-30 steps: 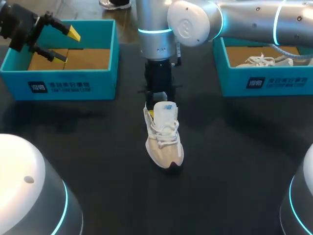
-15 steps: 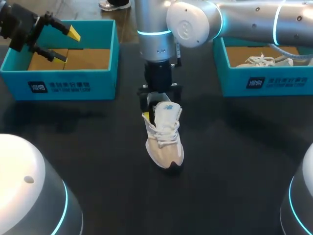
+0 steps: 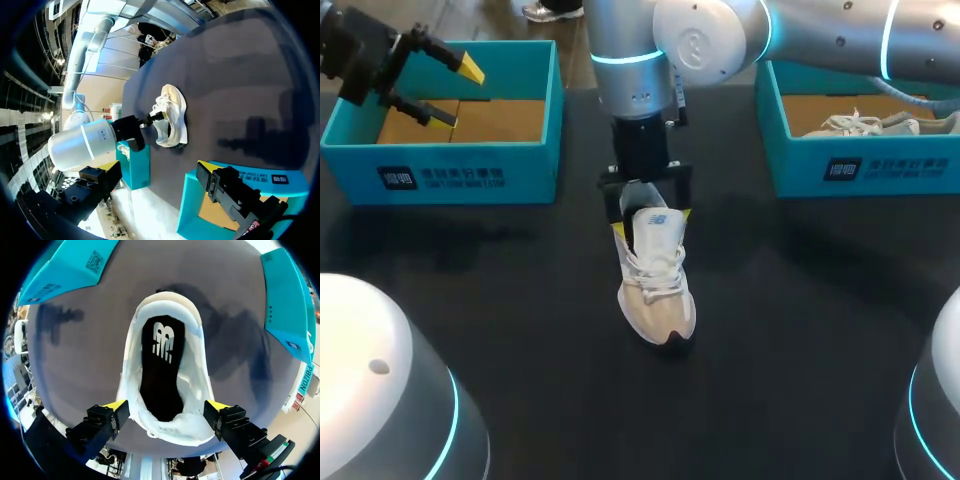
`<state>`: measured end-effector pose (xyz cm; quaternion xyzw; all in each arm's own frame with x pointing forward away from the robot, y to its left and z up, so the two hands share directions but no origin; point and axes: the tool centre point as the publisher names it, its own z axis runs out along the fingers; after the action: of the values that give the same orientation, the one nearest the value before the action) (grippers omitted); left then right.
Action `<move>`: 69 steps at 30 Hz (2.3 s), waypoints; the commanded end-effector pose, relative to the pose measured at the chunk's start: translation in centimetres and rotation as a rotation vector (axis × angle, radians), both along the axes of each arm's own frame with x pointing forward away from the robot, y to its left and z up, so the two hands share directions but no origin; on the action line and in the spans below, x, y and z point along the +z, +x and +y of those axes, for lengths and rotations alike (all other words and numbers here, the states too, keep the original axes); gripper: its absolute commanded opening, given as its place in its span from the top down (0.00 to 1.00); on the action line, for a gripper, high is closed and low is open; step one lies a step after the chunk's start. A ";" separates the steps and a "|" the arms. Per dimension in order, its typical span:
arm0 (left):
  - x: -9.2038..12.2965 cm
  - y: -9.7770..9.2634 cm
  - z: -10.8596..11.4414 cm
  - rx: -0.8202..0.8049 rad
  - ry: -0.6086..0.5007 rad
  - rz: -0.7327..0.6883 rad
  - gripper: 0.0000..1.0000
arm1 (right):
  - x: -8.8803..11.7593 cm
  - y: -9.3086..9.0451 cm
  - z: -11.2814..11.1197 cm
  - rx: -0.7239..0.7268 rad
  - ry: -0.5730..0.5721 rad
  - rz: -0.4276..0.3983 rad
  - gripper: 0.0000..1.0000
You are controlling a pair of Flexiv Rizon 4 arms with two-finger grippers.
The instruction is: Take the shoe out of the shoebox, open the shoe tongue, remove and reinsert the insole, then place the shoe into the shoebox
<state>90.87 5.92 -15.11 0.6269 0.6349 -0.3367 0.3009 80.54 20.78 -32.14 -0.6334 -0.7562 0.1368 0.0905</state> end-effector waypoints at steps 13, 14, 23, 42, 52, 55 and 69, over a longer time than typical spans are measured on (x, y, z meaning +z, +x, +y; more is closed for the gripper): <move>0.0 -0.1 0.0 0.001 0.003 -0.001 0.00 | 4.4 -1.6 -0.9 -0.020 -0.055 -0.118 0.00; 0.0 -0.1 0.0 0.001 0.003 -0.001 0.00 | 4.7 -1.7 -0.9 -0.020 -0.057 -0.121 0.00; 0.0 -0.1 0.0 0.001 0.003 -0.001 0.00 | 5.3 -3.3 -0.6 -0.023 -0.055 -0.128 0.00; 0.0 -0.1 0.0 0.001 0.003 -0.001 0.00 | 2.7 -4.5 -0.5 -0.057 -0.013 -0.118 0.76; 0.0 -0.1 0.0 0.001 0.003 -0.001 0.00 | 0.2 -0.4 -0.7 -0.006 0.027 -0.135 0.70; 0.0 -0.1 0.0 0.001 0.003 -0.001 0.00 | -0.3 0.3 -0.5 0.016 0.044 -0.133 0.70; 0.0 -0.1 0.0 0.001 0.003 -0.001 0.00 | 2.6 0.6 -0.4 0.586 0.446 -0.411 0.57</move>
<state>90.87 5.93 -15.11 0.6269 0.6349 -0.3367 0.3008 81.77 21.66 -30.40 -0.5407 -0.8403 -0.0006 0.0388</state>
